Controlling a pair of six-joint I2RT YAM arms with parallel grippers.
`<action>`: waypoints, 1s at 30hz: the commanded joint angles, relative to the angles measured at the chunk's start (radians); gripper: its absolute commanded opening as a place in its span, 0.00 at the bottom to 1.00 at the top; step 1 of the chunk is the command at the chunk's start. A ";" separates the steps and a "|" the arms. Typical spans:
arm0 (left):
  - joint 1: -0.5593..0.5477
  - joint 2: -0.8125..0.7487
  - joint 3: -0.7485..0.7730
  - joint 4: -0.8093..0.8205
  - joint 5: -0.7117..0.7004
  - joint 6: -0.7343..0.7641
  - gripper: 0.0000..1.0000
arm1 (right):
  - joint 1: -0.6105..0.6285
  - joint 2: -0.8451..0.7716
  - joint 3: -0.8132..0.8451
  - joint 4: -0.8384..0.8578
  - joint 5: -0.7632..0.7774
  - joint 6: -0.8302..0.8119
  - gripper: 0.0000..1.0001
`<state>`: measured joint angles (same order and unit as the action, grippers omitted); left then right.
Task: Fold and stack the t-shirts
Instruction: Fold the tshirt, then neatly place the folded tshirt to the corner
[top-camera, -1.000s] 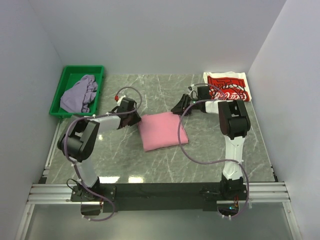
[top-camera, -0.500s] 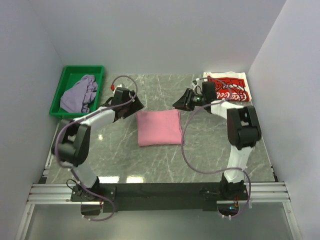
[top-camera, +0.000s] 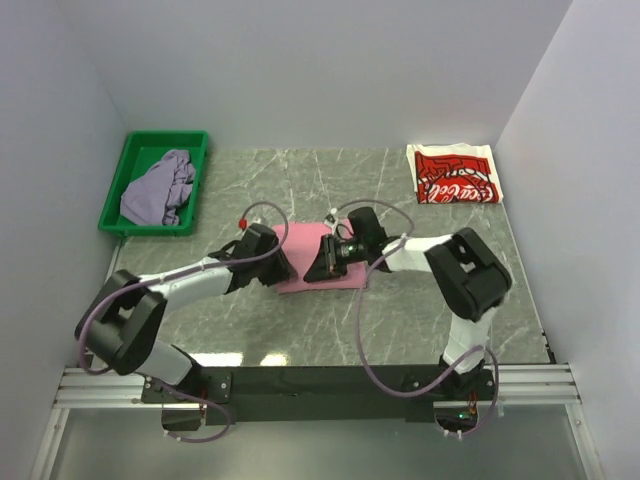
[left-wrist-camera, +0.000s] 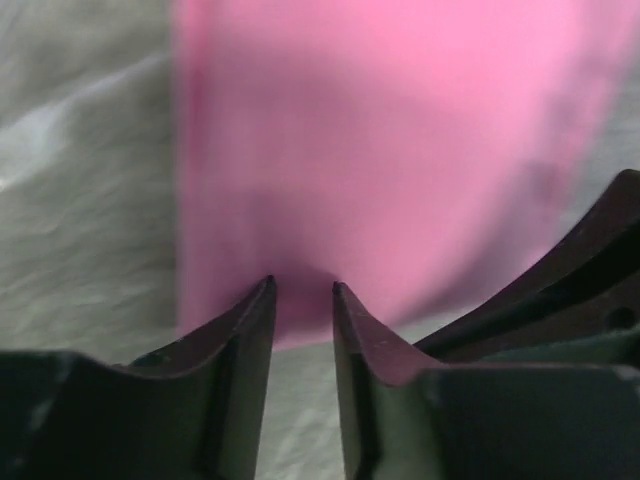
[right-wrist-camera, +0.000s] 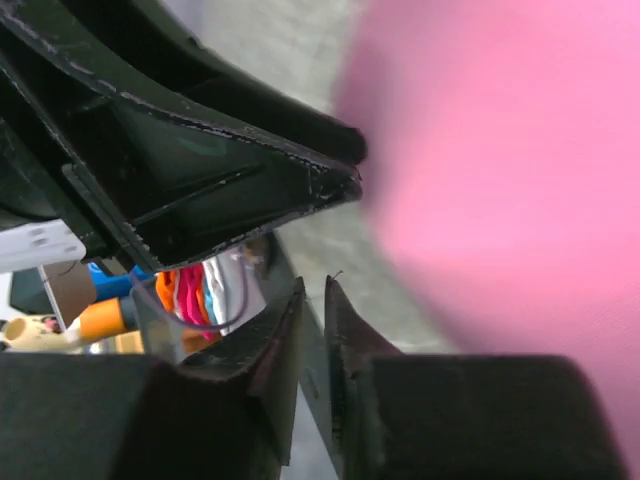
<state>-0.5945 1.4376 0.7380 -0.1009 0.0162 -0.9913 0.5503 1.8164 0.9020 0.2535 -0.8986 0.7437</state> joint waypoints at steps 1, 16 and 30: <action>-0.001 0.047 -0.054 0.052 0.028 -0.101 0.34 | 0.002 0.104 0.008 0.004 0.026 0.031 0.17; 0.062 0.069 -0.140 0.012 -0.004 -0.171 0.20 | -0.194 0.021 -0.106 -0.180 0.076 -0.115 0.08; 0.102 0.069 -0.138 -0.006 0.002 -0.145 0.19 | -0.386 -0.081 -0.192 -0.149 0.030 -0.110 0.03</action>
<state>-0.5217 1.5112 0.6273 0.0025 0.0933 -1.1717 0.1722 1.8172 0.6682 0.1959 -0.9676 0.7040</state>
